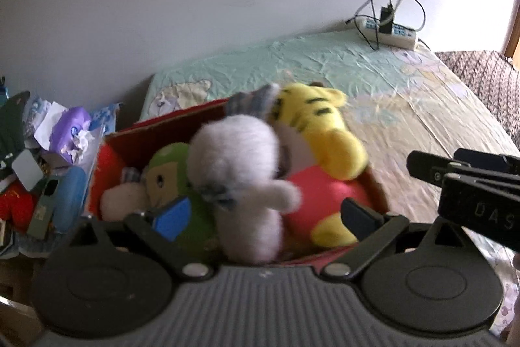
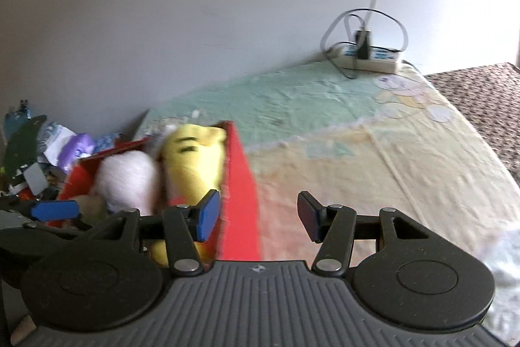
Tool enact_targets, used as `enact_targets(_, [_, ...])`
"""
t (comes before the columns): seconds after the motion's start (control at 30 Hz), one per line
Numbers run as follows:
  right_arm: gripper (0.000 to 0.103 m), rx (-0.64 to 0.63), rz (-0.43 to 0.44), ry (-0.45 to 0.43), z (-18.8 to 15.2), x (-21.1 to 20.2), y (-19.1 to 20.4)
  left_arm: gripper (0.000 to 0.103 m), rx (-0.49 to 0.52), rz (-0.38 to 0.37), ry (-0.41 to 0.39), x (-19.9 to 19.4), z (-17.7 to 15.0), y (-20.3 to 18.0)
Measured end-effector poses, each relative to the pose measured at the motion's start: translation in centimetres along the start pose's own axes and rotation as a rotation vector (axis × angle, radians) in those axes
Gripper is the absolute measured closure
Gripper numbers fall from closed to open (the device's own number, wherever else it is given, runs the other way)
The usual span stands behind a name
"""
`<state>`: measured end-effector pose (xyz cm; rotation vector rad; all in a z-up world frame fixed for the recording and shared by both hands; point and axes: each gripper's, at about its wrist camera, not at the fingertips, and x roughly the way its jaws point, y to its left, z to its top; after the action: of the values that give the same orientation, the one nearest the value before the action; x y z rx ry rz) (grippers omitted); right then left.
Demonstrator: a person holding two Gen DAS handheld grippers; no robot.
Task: Organize objects
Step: 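Raise the open right gripper away from the red box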
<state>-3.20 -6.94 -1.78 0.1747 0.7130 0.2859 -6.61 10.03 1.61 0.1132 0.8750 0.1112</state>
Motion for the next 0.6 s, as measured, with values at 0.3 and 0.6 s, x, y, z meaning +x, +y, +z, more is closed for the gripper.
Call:
enact_targets(0.3, [0.047, 0.004, -0.107, 0.017, -0.5, -2.0, -5.8, 0.004, 0.023, 0.014, 0.034, -0.7, -0.2, -6.4])
enact_targets(0.6, [0.047, -0.032, -0.109, 0.045, -1.0, -2.2, -8.6, 0.004, -0.022, 0.06, 0.069, -1.2, -1.3, -9.3])
